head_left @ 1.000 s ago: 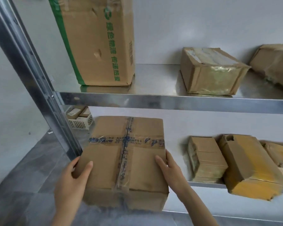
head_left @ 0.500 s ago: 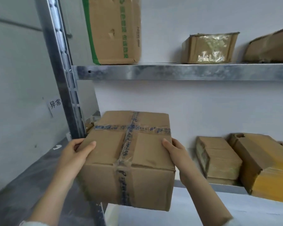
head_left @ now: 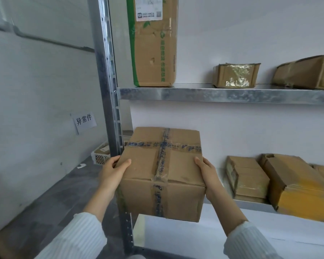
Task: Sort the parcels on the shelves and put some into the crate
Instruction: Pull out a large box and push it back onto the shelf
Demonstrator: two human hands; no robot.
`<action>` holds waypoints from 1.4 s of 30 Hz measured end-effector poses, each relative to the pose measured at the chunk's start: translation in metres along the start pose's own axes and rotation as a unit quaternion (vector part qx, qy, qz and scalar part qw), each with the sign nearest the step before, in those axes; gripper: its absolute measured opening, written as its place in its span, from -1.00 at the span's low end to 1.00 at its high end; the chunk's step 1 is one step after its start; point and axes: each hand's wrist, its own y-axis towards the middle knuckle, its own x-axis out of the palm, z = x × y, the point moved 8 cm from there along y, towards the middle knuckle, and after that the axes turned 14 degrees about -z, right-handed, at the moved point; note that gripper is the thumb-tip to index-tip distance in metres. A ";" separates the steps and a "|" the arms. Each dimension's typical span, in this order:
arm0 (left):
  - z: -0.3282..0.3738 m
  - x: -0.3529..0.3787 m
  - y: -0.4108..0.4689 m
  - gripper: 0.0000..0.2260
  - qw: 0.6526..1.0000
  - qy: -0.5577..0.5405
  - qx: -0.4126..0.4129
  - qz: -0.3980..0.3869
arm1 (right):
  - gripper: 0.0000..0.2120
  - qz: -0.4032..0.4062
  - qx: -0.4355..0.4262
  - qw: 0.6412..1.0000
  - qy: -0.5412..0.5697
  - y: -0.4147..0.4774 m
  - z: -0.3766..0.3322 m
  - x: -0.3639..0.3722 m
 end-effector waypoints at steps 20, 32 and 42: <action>0.100 0.029 -0.041 -0.65 0.984 0.035 0.165 -0.062 | -0.69 -0.021 0.094 0.972 0.213 -0.012 0.029 -0.038; 0.149 0.074 -0.053 -0.49 0.894 0.319 0.296 -0.110 | -0.65 -0.019 0.050 0.988 0.146 0.003 0.065 -0.037; 0.170 0.157 -0.066 -0.28 0.826 0.416 0.377 -0.043 | -0.76 0.058 -0.196 0.967 -0.153 -0.007 -0.051 -0.037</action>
